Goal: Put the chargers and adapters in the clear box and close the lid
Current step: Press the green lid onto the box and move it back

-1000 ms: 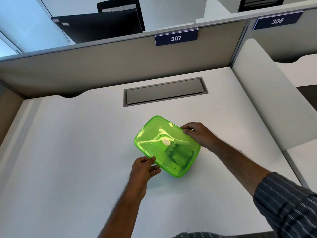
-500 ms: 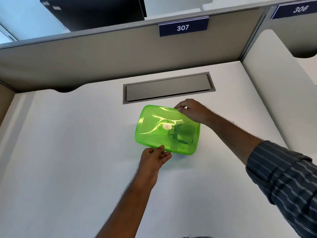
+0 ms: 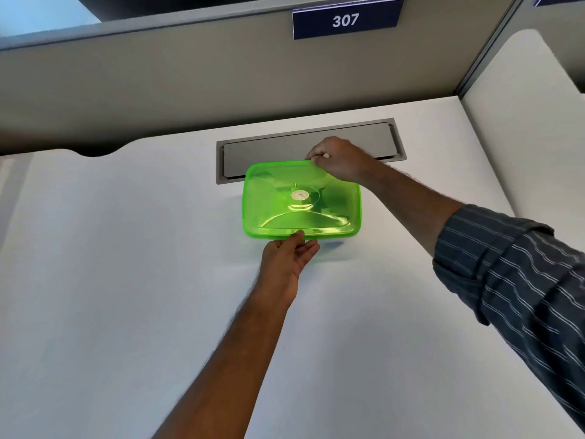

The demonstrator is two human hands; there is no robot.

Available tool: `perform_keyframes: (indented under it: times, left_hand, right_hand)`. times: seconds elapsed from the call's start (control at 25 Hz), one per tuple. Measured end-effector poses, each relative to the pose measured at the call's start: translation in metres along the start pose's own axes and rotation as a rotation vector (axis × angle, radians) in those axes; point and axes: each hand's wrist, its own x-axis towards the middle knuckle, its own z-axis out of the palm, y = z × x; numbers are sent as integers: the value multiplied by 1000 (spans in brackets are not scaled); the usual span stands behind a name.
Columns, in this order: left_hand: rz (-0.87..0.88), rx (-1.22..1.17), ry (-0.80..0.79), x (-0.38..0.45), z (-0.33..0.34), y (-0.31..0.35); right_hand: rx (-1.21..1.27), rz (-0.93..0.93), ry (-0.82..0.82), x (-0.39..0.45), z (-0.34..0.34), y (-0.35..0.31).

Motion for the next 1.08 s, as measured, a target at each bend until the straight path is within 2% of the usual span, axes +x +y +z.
perform_keyframes:
  times: [0.28, 0.48, 0.84, 1.08]
  left_hand:
    - [1, -30, 3, 18, 9, 7]
    - [-6, -57, -6, 27, 14, 14]
    - [-41, -107, -48, 30, 16, 14]
    - [-68, -129, -38, 28, 20, 17]
  right_hand:
    - [-2, 51, -20, 20, -2, -2]
    - [63, 71, 37, 24, 0, -4]
    - [57, 44, 53, 20, 0, -6]
    - [107, -61, 256, -2, 10, -22]
